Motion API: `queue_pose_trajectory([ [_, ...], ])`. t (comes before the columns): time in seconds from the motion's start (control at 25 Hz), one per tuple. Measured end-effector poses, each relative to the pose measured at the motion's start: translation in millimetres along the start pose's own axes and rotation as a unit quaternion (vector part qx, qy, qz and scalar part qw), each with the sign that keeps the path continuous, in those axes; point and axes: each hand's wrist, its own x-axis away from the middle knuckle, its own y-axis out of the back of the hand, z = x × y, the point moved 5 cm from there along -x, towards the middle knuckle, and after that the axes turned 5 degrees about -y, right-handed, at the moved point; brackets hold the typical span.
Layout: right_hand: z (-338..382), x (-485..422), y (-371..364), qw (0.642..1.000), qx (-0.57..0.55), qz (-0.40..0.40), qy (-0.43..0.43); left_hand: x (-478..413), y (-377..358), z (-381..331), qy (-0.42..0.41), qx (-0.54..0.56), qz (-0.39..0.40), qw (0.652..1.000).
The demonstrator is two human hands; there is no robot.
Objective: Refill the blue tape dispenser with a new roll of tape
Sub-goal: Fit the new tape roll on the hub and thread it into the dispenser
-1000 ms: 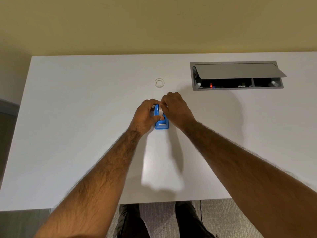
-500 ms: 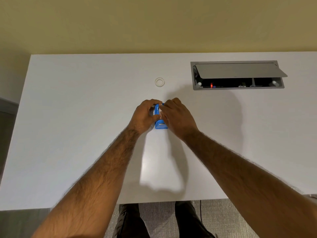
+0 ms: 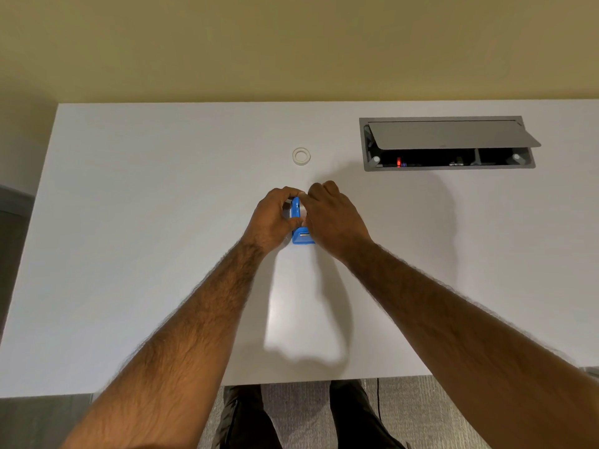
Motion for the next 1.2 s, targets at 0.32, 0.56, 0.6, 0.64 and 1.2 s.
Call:
queue_pose_trajectory([
  [0.32, -2, 29, -7, 0.998, 0.004, -0.032, 0.061, 2, 2, -5, -0.011, 0.003, 0.002, 1.000],
  [0.56, 3, 16, -4, 0.999, -0.009, -0.041, 0.022, 1, 3, -5, -0.007, -0.003, -0.004, 1.000],
  [0.6, 3, 12, -3, 0.999, -0.010, -0.030, 0.011, 1, 2, -5, -0.007, -0.006, -0.004, 1.000],
  [0.64, 3, 8, -3, 1.000, -0.009, -0.016, -0.001, 1, 2, -5, -0.009, -0.009, -0.005, 1.000],
  [1.2, -7, -8, 9, 0.990, -0.109, -0.025, -0.089, 1, 1, -4, -0.020, -0.003, 0.009, 1.000],
])
